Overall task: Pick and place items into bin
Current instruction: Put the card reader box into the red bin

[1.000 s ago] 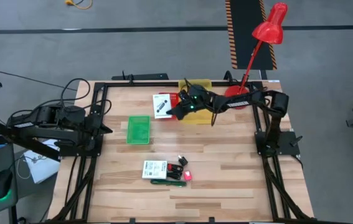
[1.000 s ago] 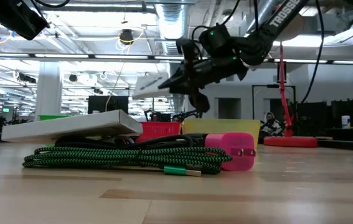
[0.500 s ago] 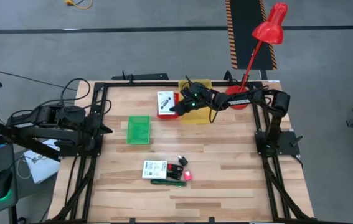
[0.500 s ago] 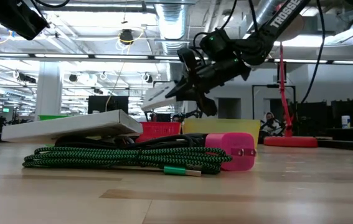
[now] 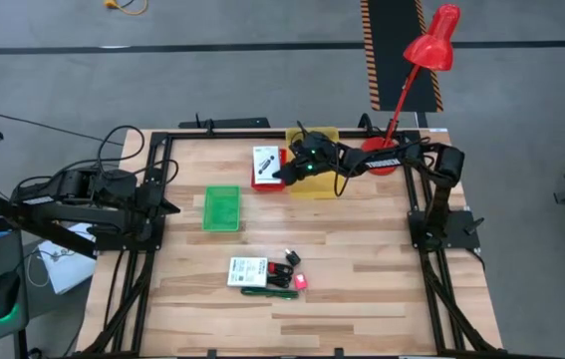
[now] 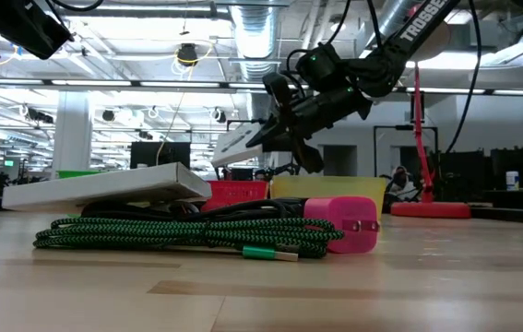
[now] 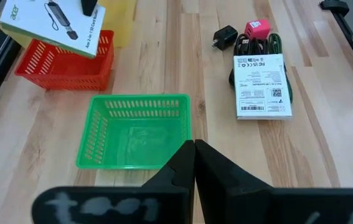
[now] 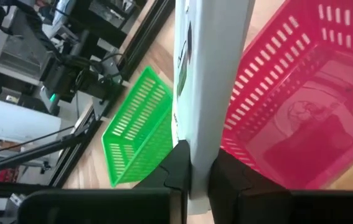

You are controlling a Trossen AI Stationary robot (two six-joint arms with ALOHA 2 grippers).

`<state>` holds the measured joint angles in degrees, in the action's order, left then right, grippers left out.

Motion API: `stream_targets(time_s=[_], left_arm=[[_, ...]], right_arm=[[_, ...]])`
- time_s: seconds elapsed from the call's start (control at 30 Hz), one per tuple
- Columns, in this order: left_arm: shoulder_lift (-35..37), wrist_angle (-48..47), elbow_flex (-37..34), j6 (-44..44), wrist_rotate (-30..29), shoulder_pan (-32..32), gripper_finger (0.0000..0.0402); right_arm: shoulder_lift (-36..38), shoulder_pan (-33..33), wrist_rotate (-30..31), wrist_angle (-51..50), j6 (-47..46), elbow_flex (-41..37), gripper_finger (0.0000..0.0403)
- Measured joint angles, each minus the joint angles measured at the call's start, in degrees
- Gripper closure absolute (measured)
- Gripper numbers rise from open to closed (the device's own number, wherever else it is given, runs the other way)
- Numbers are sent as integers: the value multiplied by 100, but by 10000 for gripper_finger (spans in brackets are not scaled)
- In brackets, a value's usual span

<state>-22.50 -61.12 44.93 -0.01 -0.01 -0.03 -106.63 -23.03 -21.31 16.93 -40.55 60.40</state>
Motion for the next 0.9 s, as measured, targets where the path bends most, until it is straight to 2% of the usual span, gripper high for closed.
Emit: stream_targets(time_s=[0.2,0.9], left_arm=[[0,0,-1,16,0,0,401],[0,1,-1,-35,0,0,401]], right_arm=[[0,0,47,7,9,0,349],[0,0,206,7,48,-2,346]])
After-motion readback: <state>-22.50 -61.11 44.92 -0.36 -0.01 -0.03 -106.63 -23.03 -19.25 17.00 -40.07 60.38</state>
